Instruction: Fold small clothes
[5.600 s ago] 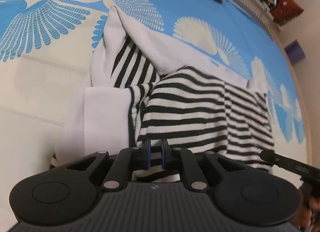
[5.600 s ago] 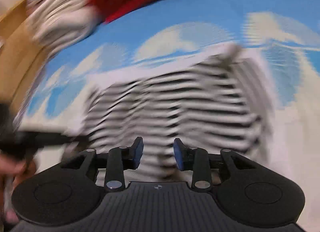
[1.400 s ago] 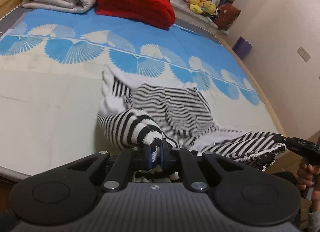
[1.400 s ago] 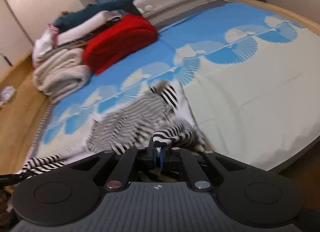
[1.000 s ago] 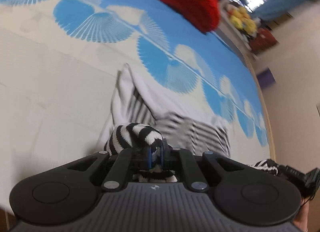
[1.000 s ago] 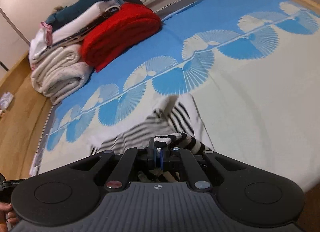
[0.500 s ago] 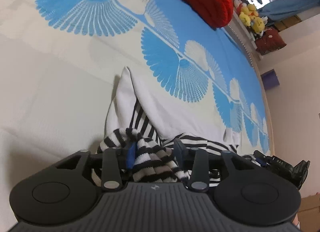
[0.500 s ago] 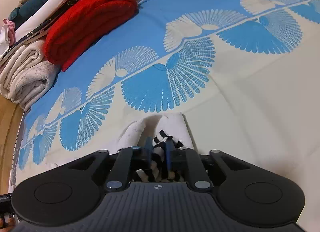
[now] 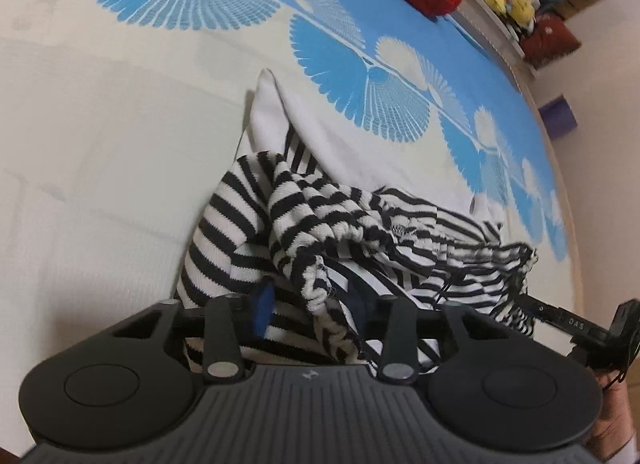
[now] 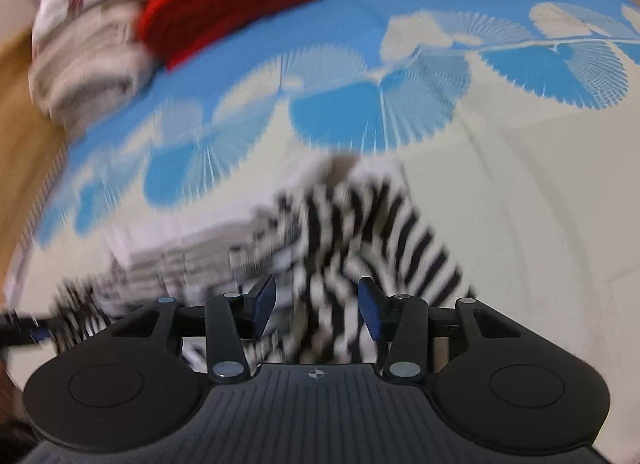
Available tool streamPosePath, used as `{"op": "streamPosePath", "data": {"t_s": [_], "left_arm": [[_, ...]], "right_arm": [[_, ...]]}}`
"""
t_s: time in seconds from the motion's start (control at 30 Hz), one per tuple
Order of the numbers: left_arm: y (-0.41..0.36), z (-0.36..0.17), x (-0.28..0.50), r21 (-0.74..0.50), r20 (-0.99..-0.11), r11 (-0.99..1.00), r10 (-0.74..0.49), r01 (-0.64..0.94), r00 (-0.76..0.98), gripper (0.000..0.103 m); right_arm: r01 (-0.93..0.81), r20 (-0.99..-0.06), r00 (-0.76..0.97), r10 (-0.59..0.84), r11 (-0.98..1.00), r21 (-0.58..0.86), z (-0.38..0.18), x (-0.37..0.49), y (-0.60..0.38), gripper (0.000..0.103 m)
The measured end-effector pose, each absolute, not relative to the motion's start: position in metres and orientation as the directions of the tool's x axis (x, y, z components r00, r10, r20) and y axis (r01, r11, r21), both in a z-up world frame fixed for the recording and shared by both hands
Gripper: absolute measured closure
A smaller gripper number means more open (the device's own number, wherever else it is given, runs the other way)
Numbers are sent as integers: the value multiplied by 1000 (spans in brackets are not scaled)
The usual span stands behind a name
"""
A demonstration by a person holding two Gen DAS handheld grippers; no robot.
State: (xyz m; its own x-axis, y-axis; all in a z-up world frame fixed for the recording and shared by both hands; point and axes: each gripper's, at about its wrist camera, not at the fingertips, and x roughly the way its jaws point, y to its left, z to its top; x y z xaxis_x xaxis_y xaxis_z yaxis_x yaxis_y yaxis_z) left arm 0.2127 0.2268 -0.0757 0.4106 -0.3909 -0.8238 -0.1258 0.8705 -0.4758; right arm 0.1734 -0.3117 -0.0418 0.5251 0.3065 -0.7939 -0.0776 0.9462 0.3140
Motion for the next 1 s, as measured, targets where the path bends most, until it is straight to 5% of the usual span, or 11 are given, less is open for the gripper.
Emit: {"op": "streamPosePath", "data": {"t_s": [0.1,0.17,0.2,0.23,0.53,0.6,0.73,0.9,1.0], "left_arm": [[227,-76,217,-469,-819,876,-384,-111,426,90],[227,-76,223,-474,-814,872,-383,-119,436,91],[227,-74,227,-484,-806,867,-388,-120,447,92],[228,-71,231,-501,-790,858,-398,-117,467,92],[234,-49,280,-707,-565,697,-453,-121,690,93],[229,-51,293,-684,-575,717,-414,-137,705,93],[228,-72,319,-620,-682,743,-349,-255,642,93],[235,-85,331,-584,-754,754,-366,-302,545,82],[242,-69,324,-618,-706,750,-396,-236,587,62]], "right_arm": [[-95,-809,529,257,965,245,-47,172,-300,56],[-90,-809,537,238,970,225,-50,178,-299,61],[-77,-811,540,224,973,218,-52,181,-299,79],[-60,-811,542,221,973,225,-54,185,-301,84],[68,-552,801,232,881,468,-12,216,-345,92],[108,-529,825,201,861,497,-12,225,-352,103],[174,-521,841,147,838,517,-15,248,-363,103],[149,-603,762,237,842,518,-35,272,-352,99],[46,-616,742,266,896,442,-28,270,-336,91]]}}
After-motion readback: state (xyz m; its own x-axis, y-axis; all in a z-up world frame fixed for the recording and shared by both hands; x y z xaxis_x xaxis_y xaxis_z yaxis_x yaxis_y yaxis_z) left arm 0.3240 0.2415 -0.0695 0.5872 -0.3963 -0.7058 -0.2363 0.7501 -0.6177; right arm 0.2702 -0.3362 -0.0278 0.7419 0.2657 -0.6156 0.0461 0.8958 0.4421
